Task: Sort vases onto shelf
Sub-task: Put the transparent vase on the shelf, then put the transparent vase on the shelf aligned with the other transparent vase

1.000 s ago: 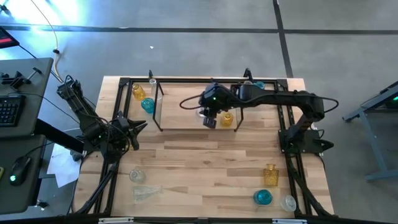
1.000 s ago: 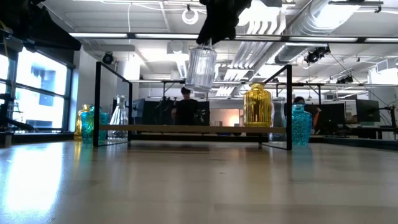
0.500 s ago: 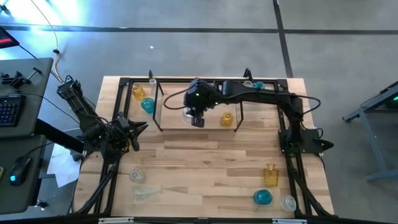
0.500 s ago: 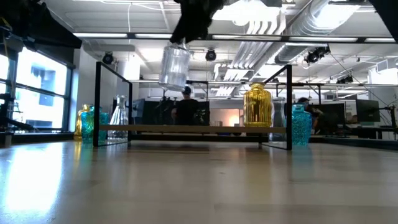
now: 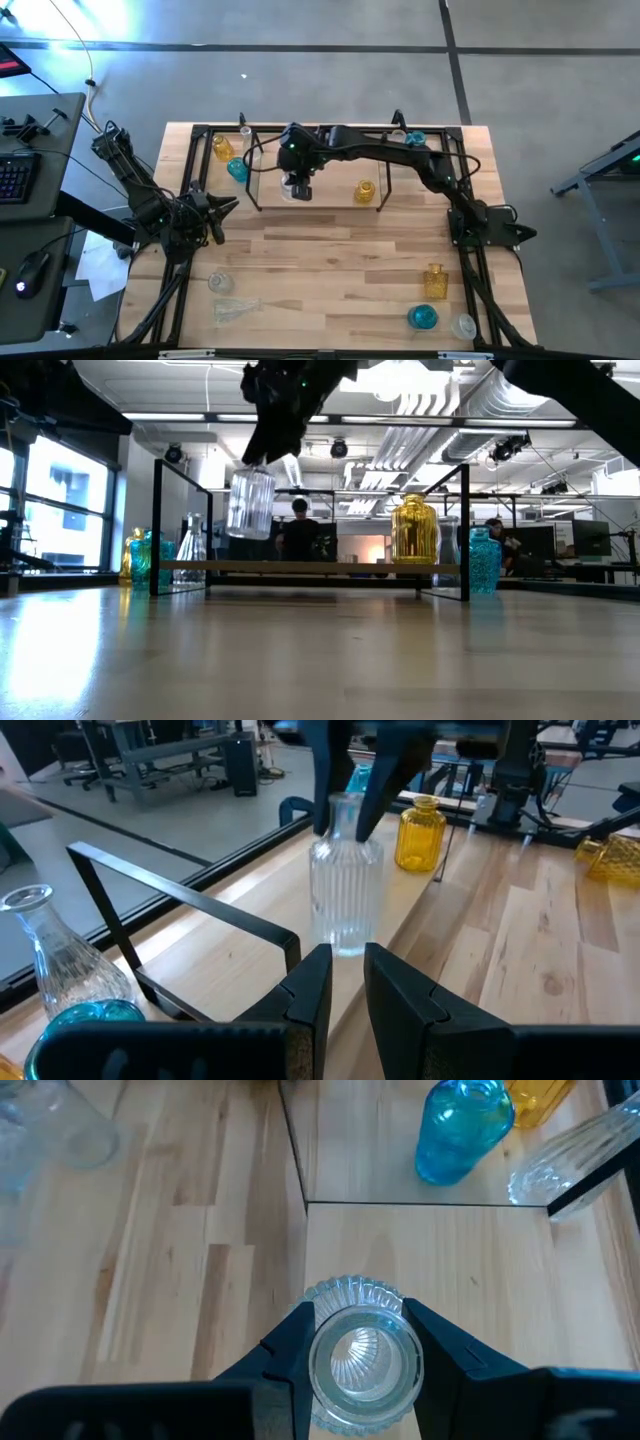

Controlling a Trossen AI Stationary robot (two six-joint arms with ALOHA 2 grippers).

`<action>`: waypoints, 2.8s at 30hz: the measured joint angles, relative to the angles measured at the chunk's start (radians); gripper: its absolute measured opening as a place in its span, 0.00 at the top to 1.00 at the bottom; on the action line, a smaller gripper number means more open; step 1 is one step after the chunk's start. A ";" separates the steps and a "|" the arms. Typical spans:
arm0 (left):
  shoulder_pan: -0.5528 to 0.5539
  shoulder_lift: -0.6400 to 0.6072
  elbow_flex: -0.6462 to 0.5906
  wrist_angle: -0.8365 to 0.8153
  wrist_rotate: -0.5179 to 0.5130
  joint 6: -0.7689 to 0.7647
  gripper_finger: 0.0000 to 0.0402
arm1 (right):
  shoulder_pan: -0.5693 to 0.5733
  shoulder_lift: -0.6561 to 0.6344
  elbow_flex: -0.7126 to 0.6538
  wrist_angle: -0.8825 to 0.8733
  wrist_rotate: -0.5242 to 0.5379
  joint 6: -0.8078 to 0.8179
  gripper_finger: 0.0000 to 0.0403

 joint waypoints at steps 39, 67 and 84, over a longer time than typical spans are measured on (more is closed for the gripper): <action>0.000 0.000 0.000 -0.001 0.001 0.023 0.86 | -0.007 0.049 0.028 -0.106 -0.003 -0.001 0.76; 0.000 0.000 0.000 -0.001 0.001 0.025 0.86 | -0.005 0.045 0.040 -0.081 0.022 -0.026 0.58; 0.000 0.000 0.001 0.000 -0.007 0.042 0.86 | 0.019 -0.273 0.041 -0.114 0.274 -0.089 0.56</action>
